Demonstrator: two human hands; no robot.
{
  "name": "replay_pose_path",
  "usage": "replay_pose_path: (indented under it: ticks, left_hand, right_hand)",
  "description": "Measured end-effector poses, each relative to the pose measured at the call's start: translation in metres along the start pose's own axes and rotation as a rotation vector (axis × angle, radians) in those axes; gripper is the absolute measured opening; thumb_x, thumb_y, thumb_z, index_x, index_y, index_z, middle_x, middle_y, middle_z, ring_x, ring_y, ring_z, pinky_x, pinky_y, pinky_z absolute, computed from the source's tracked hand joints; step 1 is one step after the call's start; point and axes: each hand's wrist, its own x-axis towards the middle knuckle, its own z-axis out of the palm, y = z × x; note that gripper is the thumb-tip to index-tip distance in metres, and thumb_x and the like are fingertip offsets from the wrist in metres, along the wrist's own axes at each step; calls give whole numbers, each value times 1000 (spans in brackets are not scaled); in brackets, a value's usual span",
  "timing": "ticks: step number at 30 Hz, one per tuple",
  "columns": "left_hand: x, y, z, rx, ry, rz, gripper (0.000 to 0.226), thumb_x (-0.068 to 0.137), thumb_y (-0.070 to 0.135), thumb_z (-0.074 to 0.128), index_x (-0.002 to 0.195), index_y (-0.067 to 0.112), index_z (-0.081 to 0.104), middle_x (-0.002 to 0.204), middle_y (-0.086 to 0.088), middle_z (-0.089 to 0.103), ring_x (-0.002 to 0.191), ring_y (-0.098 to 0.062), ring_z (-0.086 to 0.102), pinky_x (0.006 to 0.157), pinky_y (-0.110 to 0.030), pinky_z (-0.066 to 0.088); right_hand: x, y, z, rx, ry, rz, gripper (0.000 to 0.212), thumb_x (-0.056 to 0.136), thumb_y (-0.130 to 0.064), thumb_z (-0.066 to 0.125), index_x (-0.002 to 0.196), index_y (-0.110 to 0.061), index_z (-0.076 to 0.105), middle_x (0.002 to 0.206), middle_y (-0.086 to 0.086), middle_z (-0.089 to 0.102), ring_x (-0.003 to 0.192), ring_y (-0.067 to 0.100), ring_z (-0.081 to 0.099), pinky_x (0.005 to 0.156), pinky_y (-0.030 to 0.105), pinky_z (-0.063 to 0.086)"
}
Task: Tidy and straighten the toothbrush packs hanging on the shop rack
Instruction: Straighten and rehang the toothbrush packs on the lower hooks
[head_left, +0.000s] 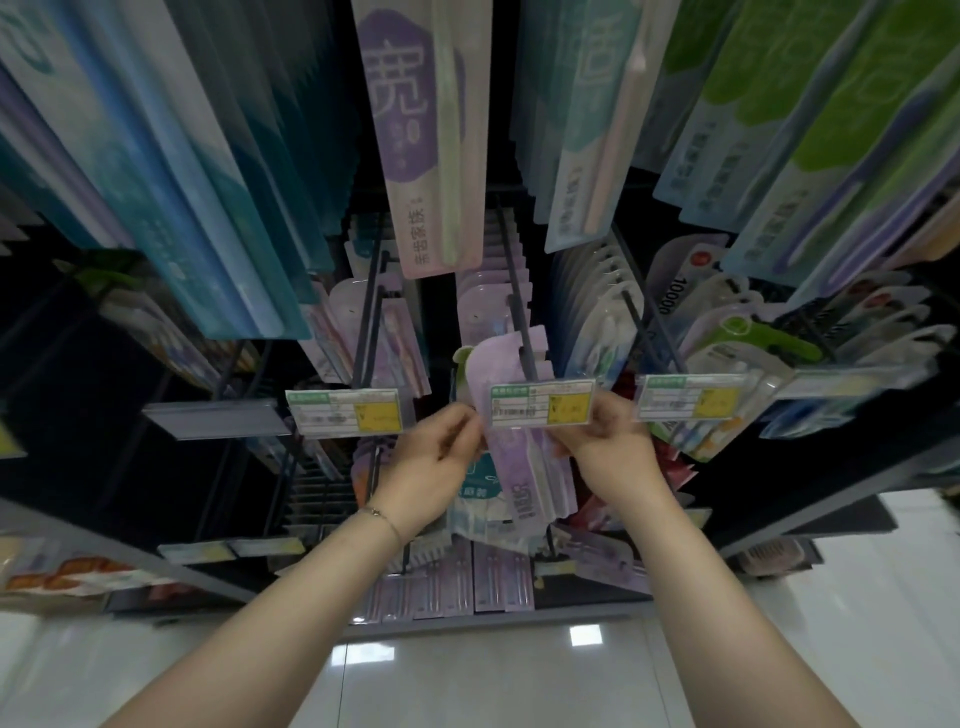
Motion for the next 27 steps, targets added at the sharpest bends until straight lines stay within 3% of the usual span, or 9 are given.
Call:
replay_pose_path:
  ticks: [3, 5, 10, 12, 14, 16, 19, 24, 27]
  left_hand:
    - [5, -9, -3, 52, 177, -47, 23, 96, 40, 47, 84, 25, 59, 76, -11, 61, 66, -24, 58, 63, -46, 51]
    - [10, -12, -7, 106, 271, -80, 16, 91, 50, 50, 92, 34, 50, 74, -6, 59, 57, -27, 59, 53, -53, 52]
    - [32, -1, -8, 199, 214, 109, 36, 94, 18, 62, 128, 20, 53, 121, 1, 56, 74, -22, 61, 67, -23, 49]
    - [40, 5, -8, 177, 215, 130, 23, 94, 14, 61, 116, 23, 62, 108, -1, 65, 80, -22, 63, 66, -16, 47]
    - [45, 7, -9, 108, 250, 122, 9, 91, 22, 61, 96, 27, 67, 94, -2, 71, 84, -18, 65, 71, -23, 50]
    - [48, 8, -9, 53, 270, 132, 9, 91, 18, 62, 94, 14, 69, 90, -6, 72, 81, -15, 65, 73, -27, 51]
    - [49, 8, -8, 11, 258, 126, 10, 94, 5, 61, 96, -4, 67, 86, -6, 70, 74, -3, 59, 70, -14, 48]
    - [41, 2, -11, -167, 184, 71, 24, 97, 2, 55, 94, 22, 66, 82, 27, 72, 81, 12, 65, 70, -9, 50]
    - [35, -4, -18, -135, 187, 40, 23, 97, 11, 60, 92, 32, 66, 84, 23, 73, 83, 5, 68, 76, -20, 55]
  right_hand:
    - [1, 9, -5, -30, 15, 37, 21, 89, 5, 64, 88, -15, 69, 71, -13, 70, 64, 4, 60, 61, 28, 51]
    - [3, 11, -6, -54, 12, 48, 22, 89, 5, 63, 90, -16, 69, 79, -9, 72, 71, 9, 61, 65, 32, 51]
    - [5, 12, -5, -59, -14, 44, 24, 90, 4, 62, 95, -18, 66, 83, -7, 72, 76, 13, 63, 65, 22, 52]
    - [3, 11, -3, -43, -18, 53, 27, 91, 5, 61, 95, -21, 65, 80, -14, 74, 73, 3, 66, 64, 18, 52]
    - [2, 10, -1, -28, -22, 60, 31, 90, 8, 60, 94, -22, 65, 80, -22, 73, 73, -4, 66, 61, 14, 51]
    - [1, 9, 1, -29, -25, 60, 34, 90, 10, 59, 92, -23, 64, 78, -25, 72, 72, -7, 66, 60, 13, 51]
    - [1, 6, 2, -51, -36, 44, 37, 90, 12, 57, 90, -24, 63, 75, -28, 71, 72, -9, 66, 63, 11, 52]
    - [2, 5, 0, -74, -30, 25, 33, 89, 14, 57, 92, -17, 65, 77, -19, 70, 71, -10, 65, 62, 9, 50]
    - [3, 5, -1, -81, -32, 20, 24, 89, 12, 59, 103, -7, 66, 89, -13, 69, 74, -10, 65, 63, 10, 50]
